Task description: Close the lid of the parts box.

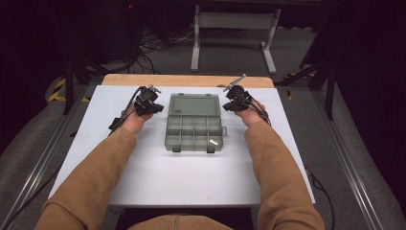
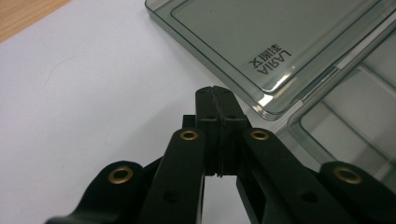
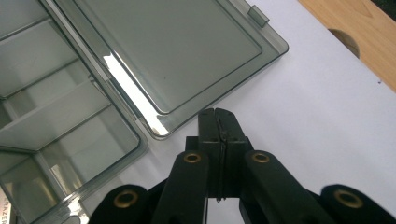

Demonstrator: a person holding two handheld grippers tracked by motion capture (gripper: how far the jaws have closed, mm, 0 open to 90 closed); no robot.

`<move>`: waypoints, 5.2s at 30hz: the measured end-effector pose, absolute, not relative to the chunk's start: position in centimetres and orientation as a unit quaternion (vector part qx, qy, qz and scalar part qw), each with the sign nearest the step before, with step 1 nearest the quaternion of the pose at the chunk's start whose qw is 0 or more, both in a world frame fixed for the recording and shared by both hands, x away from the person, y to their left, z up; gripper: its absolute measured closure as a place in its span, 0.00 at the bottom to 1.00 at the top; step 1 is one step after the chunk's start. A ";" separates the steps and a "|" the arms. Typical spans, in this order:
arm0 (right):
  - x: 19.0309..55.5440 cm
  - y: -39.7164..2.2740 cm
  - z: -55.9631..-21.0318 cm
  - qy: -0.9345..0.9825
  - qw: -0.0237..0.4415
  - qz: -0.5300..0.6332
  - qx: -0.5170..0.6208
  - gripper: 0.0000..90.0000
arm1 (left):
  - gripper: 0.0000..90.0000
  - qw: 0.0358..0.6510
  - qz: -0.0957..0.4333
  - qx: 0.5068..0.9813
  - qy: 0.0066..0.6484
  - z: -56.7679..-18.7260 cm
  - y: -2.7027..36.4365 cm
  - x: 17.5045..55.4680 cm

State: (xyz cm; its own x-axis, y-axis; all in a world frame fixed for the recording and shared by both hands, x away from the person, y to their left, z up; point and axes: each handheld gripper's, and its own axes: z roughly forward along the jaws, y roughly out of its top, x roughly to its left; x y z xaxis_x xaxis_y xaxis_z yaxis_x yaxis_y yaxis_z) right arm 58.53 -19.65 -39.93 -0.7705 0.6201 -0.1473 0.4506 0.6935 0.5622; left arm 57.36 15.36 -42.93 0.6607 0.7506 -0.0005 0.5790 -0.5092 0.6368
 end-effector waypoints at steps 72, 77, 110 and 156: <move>59.8 -18.5 -43.7 0.906 0.162 0.237 0.311 1.00 | 1.00 0.311 0.123 0.846 0.414 -45.5 13.5 58.4; 59.9 -18.5 -43.8 0.905 0.164 0.239 0.310 1.00 | 1.00 0.312 0.126 0.845 0.416 -45.6 13.4 58.5; 60.0 -18.5 -43.4 0.887 0.189 0.268 0.324 1.00 | 1.00 0.319 0.156 0.831 0.429 -45.2 12.9 58.5; 59.4 -18.9 -41.6 0.867 0.214 0.309 0.326 1.00 | 0.99 0.330 0.179 0.824 0.424 -44.1 12.9 58.2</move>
